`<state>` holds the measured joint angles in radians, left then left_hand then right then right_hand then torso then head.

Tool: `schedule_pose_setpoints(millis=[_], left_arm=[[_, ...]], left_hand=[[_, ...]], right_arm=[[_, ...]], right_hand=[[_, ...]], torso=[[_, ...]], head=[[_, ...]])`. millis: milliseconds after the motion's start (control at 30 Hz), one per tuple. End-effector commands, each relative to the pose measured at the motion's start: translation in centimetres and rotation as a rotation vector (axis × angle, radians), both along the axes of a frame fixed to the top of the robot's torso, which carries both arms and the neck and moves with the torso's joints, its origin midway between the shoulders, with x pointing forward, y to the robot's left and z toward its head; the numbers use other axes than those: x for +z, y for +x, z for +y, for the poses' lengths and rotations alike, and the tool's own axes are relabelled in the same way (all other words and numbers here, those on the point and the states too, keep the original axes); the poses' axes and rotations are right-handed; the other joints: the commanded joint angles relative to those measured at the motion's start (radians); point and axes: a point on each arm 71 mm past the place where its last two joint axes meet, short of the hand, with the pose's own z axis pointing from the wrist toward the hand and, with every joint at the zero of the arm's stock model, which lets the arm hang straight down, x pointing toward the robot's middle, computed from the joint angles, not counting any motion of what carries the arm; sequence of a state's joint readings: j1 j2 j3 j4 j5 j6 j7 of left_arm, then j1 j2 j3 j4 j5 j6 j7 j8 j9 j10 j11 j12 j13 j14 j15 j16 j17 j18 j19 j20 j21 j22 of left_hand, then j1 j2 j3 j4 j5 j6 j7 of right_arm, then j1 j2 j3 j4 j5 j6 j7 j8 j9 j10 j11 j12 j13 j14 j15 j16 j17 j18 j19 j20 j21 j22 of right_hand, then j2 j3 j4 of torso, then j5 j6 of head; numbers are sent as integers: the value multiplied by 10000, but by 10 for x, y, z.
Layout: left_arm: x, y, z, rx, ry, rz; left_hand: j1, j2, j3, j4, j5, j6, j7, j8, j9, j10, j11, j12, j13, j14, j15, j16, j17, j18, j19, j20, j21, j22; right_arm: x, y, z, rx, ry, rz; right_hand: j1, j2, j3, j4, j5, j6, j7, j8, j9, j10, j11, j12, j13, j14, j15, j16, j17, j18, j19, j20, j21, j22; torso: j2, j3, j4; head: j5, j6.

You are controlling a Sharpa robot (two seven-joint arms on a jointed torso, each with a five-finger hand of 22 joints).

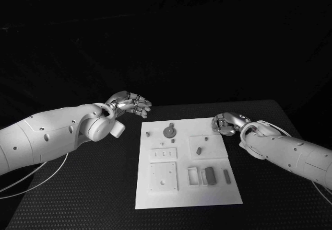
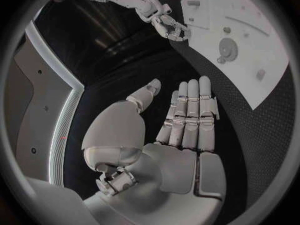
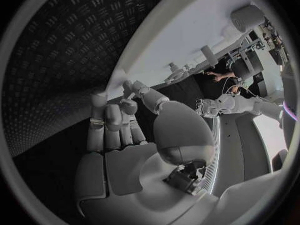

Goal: Assemble the parts on the task board

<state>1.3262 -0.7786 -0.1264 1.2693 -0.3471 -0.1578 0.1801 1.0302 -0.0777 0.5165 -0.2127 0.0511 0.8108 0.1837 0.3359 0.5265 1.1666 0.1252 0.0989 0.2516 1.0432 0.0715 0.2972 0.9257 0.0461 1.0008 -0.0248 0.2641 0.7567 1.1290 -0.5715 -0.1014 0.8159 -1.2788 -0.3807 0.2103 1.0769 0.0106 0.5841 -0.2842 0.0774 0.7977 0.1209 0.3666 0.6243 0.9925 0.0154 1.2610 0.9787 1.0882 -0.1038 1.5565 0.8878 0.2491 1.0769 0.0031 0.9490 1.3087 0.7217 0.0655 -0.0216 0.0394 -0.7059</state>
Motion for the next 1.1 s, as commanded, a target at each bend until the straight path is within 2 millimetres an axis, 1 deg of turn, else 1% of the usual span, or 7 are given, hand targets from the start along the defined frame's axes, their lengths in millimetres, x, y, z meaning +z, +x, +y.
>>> schedule_pose_setpoints(millis=[33,233,533,867,933,1000,1100], left_arm=[[1,-1,-2,-190,18,-21],[1,-1,-3,-331,209,-59],[0,-2,-4,-331,428,-70],[-6,1,-17,-150,1384,398],[-10,0,-24,-168,1638,996],[-15,-1,-32,-379,1765,1626],[-17,-1,-43,-18,1795,1902]], left_hand=[[-100,28,-1,52,-20,55,27,-28,2,-44,-20,-49,20,-8,64,-54,19,123,-16,34,-68,17],[-157,68,-7,131,-20,265,-62,58,53,157,-110,17,93,33,55,-94,74,128,2,28,-81,51],[-241,164,-25,232,-20,614,-219,166,99,331,-196,44,160,139,12,-101,176,135,48,-6,-76,112],[-650,123,-328,389,-10,721,-249,112,65,431,-236,30,204,233,-26,-110,274,147,91,-52,-67,176],[-869,276,-725,226,-6,805,-277,55,31,501,-268,11,246,289,-62,-133,362,153,118,-82,-76,222],[-1086,283,-859,304,-19,821,-275,38,20,510,-265,4,255,291,-55,-143,381,141,122,-77,-85,226],[-1302,515,-1029,278,-9,990,-439,55,16,774,-392,127,370,249,-54,-197,441,145,94,-82,-133,233]], right_arm=[[2,-1,0,-177,-65,-287],[10,-2,5,-382,67,-431],[39,1,23,-191,57,-920],[62,-9,62,393,-247,-1220],[68,-13,76,638,-377,-1276],[70,-17,89,870,-452,-1223],[72,-23,109,1246,-558,-1200]], right_hand=[[76,52,0,-65,27,2223,-300,52,22,-215,-307,44,-11,148,-94,42,23,127,-6,-69,50,189],[96,29,3,-67,27,2293,-330,66,71,-139,-337,51,-15,295,-120,48,142,127,40,-101,77,189],[149,24,15,-72,27,2426,-386,89,156,3,-395,65,-16,575,-180,57,372,127,138,-166,130,186],[165,8,12,-75,26,2467,-406,93,195,49,-415,58,-19,651,-203,56,417,127,175,-192,148,184],[170,-2,11,-77,26,2478,-411,95,204,59,-420,57,-20,673,-207,55,437,127,182,-197,153,184],[171,-8,9,-77,25,2485,-414,97,209,65,-423,56,-20,688,-210,55,450,127,187,-201,155,184],[172,-16,7,-76,25,2494,-418,97,218,75,-428,54,-21,697,-214,54,449,127,193,-205,158,184]], torso=[[-2,-1,-1],[1,-12,11],[-3,-32,-6],[-49,-36,-14],[-100,-75,-55],[-151,-113,-93],[-237,-165,-128]], head=[[-4,3],[-20,14],[-46,38],[9,152],[61,168],[98,179],[145,190]])
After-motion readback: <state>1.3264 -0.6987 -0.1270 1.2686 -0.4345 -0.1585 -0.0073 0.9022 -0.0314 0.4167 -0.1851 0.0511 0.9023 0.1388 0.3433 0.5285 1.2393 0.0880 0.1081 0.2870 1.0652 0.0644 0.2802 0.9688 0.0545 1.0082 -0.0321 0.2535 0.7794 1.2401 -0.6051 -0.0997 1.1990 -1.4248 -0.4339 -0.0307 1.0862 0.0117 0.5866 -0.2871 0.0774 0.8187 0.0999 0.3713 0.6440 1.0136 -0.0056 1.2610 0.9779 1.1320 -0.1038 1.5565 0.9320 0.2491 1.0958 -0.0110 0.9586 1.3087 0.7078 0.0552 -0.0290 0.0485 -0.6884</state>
